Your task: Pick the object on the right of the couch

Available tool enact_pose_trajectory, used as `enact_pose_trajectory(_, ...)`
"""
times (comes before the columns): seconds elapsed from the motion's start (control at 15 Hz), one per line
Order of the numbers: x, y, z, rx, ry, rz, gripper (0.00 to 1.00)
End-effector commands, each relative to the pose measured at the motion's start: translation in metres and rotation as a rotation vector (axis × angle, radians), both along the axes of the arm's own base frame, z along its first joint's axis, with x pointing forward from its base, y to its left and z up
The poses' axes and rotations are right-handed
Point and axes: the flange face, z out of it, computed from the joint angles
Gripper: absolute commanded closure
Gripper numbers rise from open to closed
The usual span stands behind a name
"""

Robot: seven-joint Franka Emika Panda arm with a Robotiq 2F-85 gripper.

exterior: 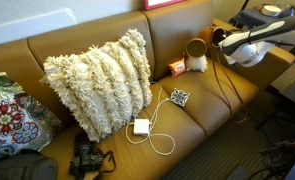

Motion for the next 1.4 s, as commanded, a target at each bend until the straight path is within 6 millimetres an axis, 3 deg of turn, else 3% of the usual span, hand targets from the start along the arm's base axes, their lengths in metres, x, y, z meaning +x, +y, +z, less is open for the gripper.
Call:
enact_pose_trajectory(0.0,-0.007,0.003,0.009,-0.019,-0.069,0.023,0.94)
enact_pose_trajectory(0.07,-0.002,-0.004,0.014,-0.018,-0.057,0.042,0.94)
enact_pose_trajectory(0.4,-0.011,-0.001,0.007,-0.054,-0.027,0.138,0.94)
enact_pose_trajectory(0.67,-0.021,0.010,-0.008,-0.113,0.051,0.321,0.94)
enact_pose_trajectory(0.93,-0.033,0.008,-0.024,-0.210,0.167,0.517,0.94)
enact_pose_trajectory(1.33,-0.042,0.003,-0.026,-0.411,0.244,0.773,0.94)
